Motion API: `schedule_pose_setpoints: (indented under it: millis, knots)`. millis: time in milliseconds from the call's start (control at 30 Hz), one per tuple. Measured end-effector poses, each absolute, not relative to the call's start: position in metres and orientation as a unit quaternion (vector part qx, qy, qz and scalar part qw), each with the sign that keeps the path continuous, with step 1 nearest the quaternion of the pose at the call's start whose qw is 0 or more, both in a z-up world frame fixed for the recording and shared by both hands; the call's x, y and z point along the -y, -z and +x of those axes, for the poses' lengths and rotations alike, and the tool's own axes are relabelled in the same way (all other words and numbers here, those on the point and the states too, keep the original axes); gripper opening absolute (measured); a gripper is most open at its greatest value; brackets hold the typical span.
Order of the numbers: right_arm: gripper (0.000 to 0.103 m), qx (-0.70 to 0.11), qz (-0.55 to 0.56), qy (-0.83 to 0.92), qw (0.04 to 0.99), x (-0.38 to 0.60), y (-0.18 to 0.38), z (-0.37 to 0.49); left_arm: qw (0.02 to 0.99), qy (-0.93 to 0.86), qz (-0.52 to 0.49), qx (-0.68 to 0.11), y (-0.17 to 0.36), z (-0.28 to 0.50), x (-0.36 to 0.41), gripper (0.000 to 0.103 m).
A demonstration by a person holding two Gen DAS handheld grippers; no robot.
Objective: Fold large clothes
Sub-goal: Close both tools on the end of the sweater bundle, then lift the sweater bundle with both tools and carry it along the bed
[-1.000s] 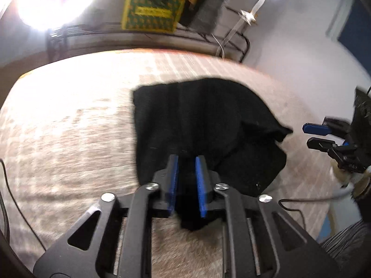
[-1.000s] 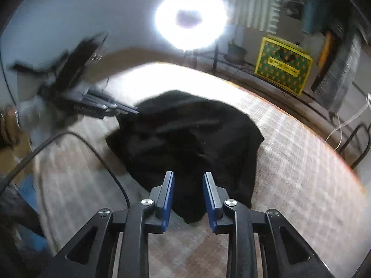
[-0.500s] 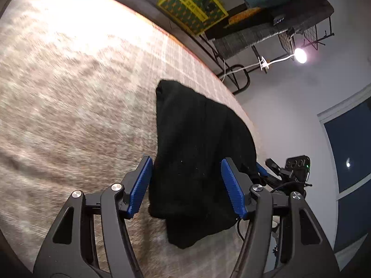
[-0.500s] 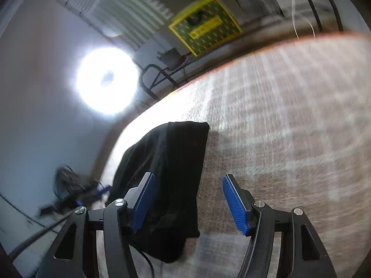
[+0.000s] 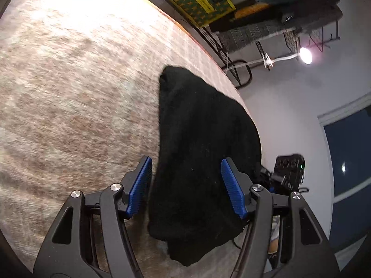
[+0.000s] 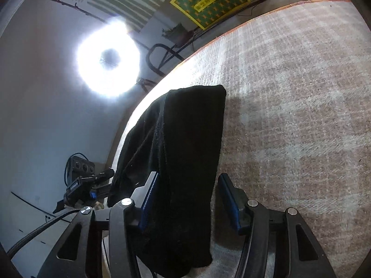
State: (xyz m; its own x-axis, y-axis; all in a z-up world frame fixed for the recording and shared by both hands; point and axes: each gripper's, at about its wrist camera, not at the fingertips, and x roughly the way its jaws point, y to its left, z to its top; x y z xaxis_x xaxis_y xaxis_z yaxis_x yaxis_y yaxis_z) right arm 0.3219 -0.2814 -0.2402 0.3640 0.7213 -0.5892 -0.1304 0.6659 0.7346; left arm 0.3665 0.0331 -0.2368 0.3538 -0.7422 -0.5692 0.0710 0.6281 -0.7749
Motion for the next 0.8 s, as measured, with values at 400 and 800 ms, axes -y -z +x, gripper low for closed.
schedule_pose_setpoints:
  millis: [400, 800]
  knots:
    - [0.055, -0.485, 0.288, -0.265, 0.782, 0.258, 0.238, 0.326, 0.77, 0.258, -0.31, -0.495, 0.237, 0.375, -0.005, 0.039]
    - [0.018, -0.463, 0.195, -0.248, 0.828, 0.232, 0.194, 0.31, 0.817, 0.247, -0.246, -0.46, 0.202, 0.354, 0.016, 0.025]
